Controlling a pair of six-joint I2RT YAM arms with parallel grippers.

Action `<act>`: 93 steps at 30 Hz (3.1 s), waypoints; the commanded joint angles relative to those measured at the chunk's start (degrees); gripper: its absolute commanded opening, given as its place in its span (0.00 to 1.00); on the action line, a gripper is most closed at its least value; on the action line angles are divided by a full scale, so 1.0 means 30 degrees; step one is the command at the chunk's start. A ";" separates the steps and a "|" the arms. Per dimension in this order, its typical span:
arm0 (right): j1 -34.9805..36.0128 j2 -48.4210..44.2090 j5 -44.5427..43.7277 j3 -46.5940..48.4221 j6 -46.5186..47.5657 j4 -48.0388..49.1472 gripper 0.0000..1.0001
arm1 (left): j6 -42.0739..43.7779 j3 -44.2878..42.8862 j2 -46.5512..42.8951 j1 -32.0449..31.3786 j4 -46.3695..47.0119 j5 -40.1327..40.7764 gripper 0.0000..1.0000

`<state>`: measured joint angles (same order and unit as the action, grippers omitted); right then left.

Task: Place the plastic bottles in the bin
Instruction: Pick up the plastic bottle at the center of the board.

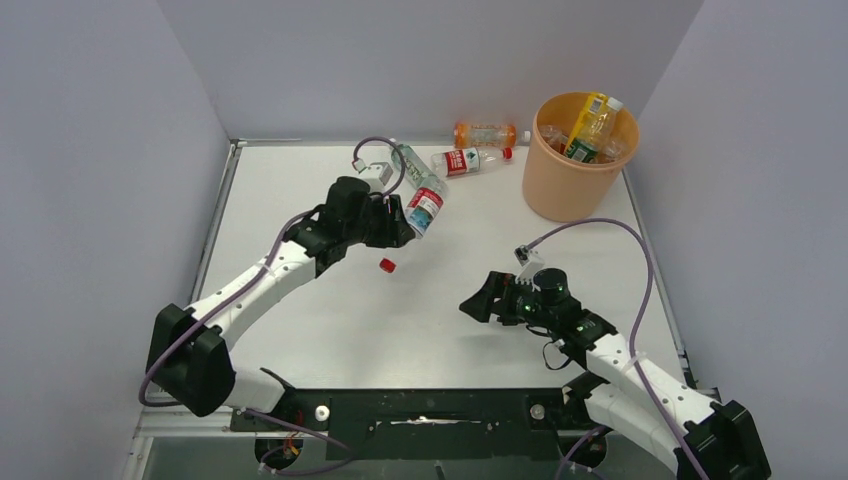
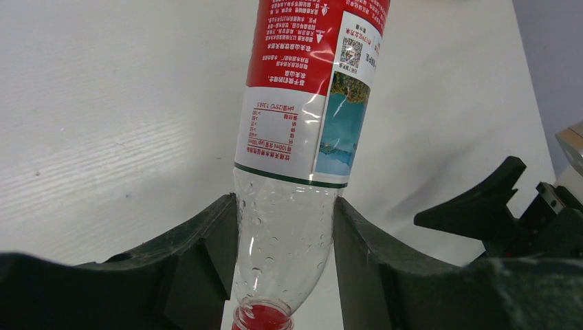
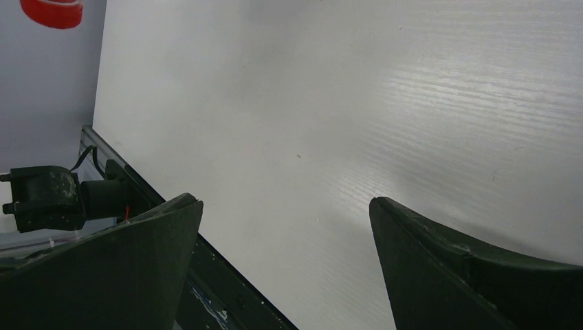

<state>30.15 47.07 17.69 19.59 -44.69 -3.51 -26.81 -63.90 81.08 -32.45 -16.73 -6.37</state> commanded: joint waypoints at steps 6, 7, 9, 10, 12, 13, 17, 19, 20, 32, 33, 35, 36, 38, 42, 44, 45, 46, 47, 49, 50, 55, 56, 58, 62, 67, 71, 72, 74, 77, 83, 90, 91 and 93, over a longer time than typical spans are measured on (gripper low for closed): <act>0.0261 0.1581 0.0173 0.0422 -0.0214 0.2237 0.98 | -0.1025 0.1032 -0.2377 -0.0529 0.1520 -0.1109 0.41; 0.0277 0.1744 0.0200 0.0461 -0.0235 0.2350 0.98 | -0.1051 0.1100 -0.2434 -0.0549 0.1569 -0.1162 0.41; 0.0284 0.2103 0.0230 0.0541 -0.0252 0.2568 0.98 | -0.1082 0.1234 -0.2474 -0.0600 0.1736 -0.1293 0.41; 0.0316 0.2256 0.0252 0.0571 -0.0280 0.2663 0.98 | -0.1120 0.1334 -0.2475 -0.0587 0.1801 -0.1365 0.41; 0.0364 0.2551 0.0280 0.0615 -0.0344 0.2852 0.98 | -0.1217 0.1560 -0.2475 -0.0622 0.2039 -0.1513 0.41; 0.0374 0.2649 0.0280 0.0639 -0.0354 0.2910 0.98 | -0.1291 0.1682 -0.2475 -0.0630 0.2194 -0.1638 0.41; 0.0438 0.2995 0.0283 0.0646 -0.0426 0.3123 0.98 | -0.1470 0.2010 -0.2361 -0.0806 0.2768 -0.2022 0.41; 0.0465 0.3150 0.0305 0.0632 -0.0460 0.3241 0.98 | -0.1468 0.2079 -0.2253 -0.0988 0.2969 -0.2444 0.41; 0.0485 0.3258 0.0352 0.0619 -0.0482 0.3322 0.98 | -0.1443 0.2081 -0.2217 -0.1082 0.2907 -0.2582 0.41; 0.0467 0.3084 0.0075 0.2970 0.0158 0.1564 0.98 | -0.0761 0.2189 -0.3841 -0.1340 0.1360 -0.3188 0.41; 0.0467 0.2941 0.0064 0.3302 0.0159 0.1413 0.98 | -0.0824 0.2259 -0.3994 -0.1339 0.1450 -0.3220 0.41; 0.0467 0.2739 0.0167 0.3912 0.0089 0.1238 0.98 | -0.1081 0.2487 -0.4135 -0.1318 0.1840 -0.3532 0.41; 0.0452 0.2680 0.0218 0.4211 0.0059 0.1185 0.98 | -0.1168 0.2578 -0.4151 -0.1332 0.2019 -0.3721 0.41; 0.0424 0.2560 0.0249 0.4859 -0.0029 0.1217 0.98 | -0.1229 0.2714 -0.4125 -0.1367 0.2330 -0.4115 0.41; 0.0126 0.2446 0.0385 0.6165 -0.0247 0.2087 0.98 | -0.1363 0.3096 -0.4221 -0.1466 0.2799 -0.4516 0.41; -0.0178 0.2630 0.0493 0.6830 -0.0248 0.2490 0.98 | -0.1603 0.3479 -0.4305 -0.1519 0.3407 -0.4922 0.41; -0.0372 0.2809 0.0530 0.7205 -0.0166 0.2561 0.98 | -0.1720 0.3622 -0.4319 -0.1555 0.3684 -0.5114 0.41; -0.0619 0.3025 0.0578 0.7589 -0.0105 0.2537 0.98 | -0.1808 0.3713 -0.4343 -0.1574 0.3890 -0.5267 0.41; -0.0885 0.3268 0.0747 0.7945 -0.0033 0.2483 0.98 | -0.1877 0.3783 -0.4390 -0.1613 0.4041 -0.5348 0.41; -0.1608 0.3718 0.0981 0.8470 -0.0079 0.2294 0.98 | -0.1989 0.3894 -0.4520 -0.1716 0.4287 -0.5482 0.41; -0.1986 0.3923 0.1210 0.8630 -0.0160 0.2372 0.98 | -0.2061 0.3963 -0.4591 -0.1770 0.4427 -0.5540 0.41; -0.2860 0.4827 0.2112 0.8963 -0.0521 0.2920 0.98 | -0.2331 0.4185 -0.4972 -0.2023 0.5008 -0.5698 0.41; -0.2849 0.4933 0.2168 0.9094 -0.0515 0.2879 0.98 | -0.2368 0.4190 -0.5076 -0.2080 0.5045 -0.5698 0.41; -0.2892 0.5159 0.2325 0.9288 -0.0590 0.2905 0.98 | -0.2448 0.4218 -0.5171 -0.2159 0.5131 -0.5670 0.41; -0.2888 0.5469 0.2792 0.9566 -0.0853 0.3198 0.98 | -0.2589 0.4366 -0.5157 -0.2456 0.5316 -0.5669 0.41; -0.2888 0.5815 0.3618 0.9230 -0.1499 0.4265 0.98 | -0.2837 0.4756 -0.4954 -0.2826 0.5953 -0.5499 0.41; -0.2826 0.5943 0.3993 0.8866 -0.1866 0.4792 0.98 | -0.2874 0.4805 -0.4729 -0.2924 0.6368 -0.5338 0.41; -0.2816 0.5870 0.4051 0.8763 -0.1932 0.4871 0.99 | -0.2893 0.4789 -0.4669 -0.2925 0.6434 -0.5273 0.41; -0.2790 0.5696 0.4127 0.8351 -0.2064 0.5079 0.99 | -0.2846 0.4734 -0.4484 -0.2957 0.6513 -0.5094 0.41; -0.2730 0.5400 0.4173 0.7708 -0.2184 0.5442 0.94 | -0.2867 0.4717 -0.4211 -0.2982 0.6822 -0.5069 0.42; -0.2934 0.5280 0.4004 0.7951 -0.1410 0.5081 0.69 | -0.2812 0.4249 -0.3465 -0.3188 0.6937 -0.5177 0.44; -0.3395 0.5707 0.3331 1.0293 0.0434 0.2958 0.51 | -0.2514 0.3700 -0.3603 -0.3219 0.6160 -0.4541 0.50; -0.3586 0.5786 0.3265 1.0641 0.0637 0.2704 0.51 | -0.2390 0.3539 -0.3700 -0.3243 0.5785 -0.4203 0.53; -0.4085 0.5933 0.3266 1.1366 0.1115 0.2210 0.51 | -0.2117 0.3013 -0.3925 -0.3219 0.5027 -0.3670 0.64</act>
<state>20.67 65.12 29.30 47.16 -46.04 3.31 -35.03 -50.46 71.09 -41.98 0.27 -20.73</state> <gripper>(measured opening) 0.596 0.547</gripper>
